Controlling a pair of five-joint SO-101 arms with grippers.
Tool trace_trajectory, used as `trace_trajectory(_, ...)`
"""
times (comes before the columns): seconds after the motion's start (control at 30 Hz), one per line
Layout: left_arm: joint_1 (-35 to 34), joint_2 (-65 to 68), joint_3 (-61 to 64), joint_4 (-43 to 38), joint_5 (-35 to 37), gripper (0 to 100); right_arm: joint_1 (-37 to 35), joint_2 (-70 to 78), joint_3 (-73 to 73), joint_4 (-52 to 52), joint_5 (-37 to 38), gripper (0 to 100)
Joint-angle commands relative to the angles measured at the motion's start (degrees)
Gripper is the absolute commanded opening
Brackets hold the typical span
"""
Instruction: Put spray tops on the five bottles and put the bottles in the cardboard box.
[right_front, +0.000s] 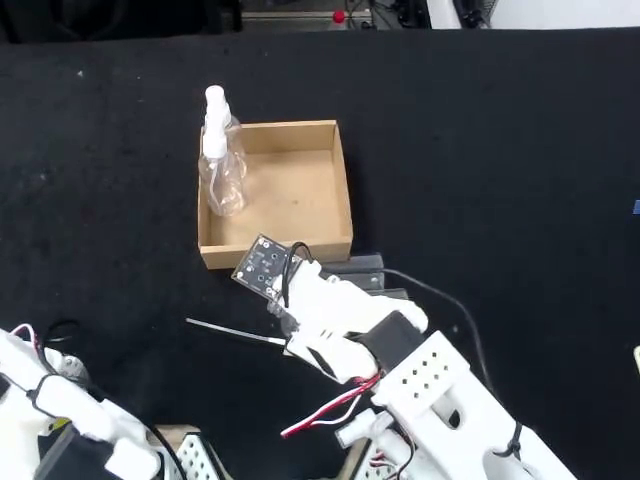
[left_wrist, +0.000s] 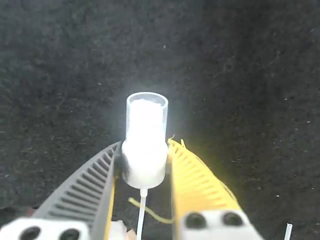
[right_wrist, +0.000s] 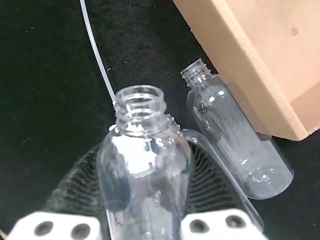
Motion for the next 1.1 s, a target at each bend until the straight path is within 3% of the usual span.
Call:
trace_trajectory(0.0,0.5,-0.8,-8.6,-0.6,-1.2,3,-0.6,-1.7,-0.5,-1.3,-0.4,1.1)
trace_trajectory(0.13,0.6,-0.1,-18.4,-1.1,-7.7,3,-0.6,-1.7,-0.5,-1.1,-0.4,1.1)
trace_trajectory(0.33,1.4,3.8,-21.1,-10.4,-9.1,3,-0.6,-1.7,-0.5,-1.1,-0.4,1.1)
trace_trajectory(0.4,0.7,5.7,-21.5,-10.9,-16.2,5,-0.6,-1.7,-0.5,-1.1,-0.4,1.1)
trace_trajectory(0.53,-0.3,7.6,-21.5,-10.6,-38.5,6,-0.6,-1.7,-0.5,-1.1,-0.4,1.1)
trace_trajectory(0.7,0.9,8.4,-21.4,-10.6,-54.9,6,-0.6,-1.7,-0.5,-1.1,-0.4,1.1)
trace_trajectory(0.87,1.2,8.8,-20.4,-7.8,-66.4,8,-0.6,-1.7,-0.5,-1.1,-0.4,1.1)
trace_trajectory(1.07,1.1,13.9,-23.3,-0.3,-73.1,26,-0.6,-1.7,-0.5,-1.0,-0.4,1.1)
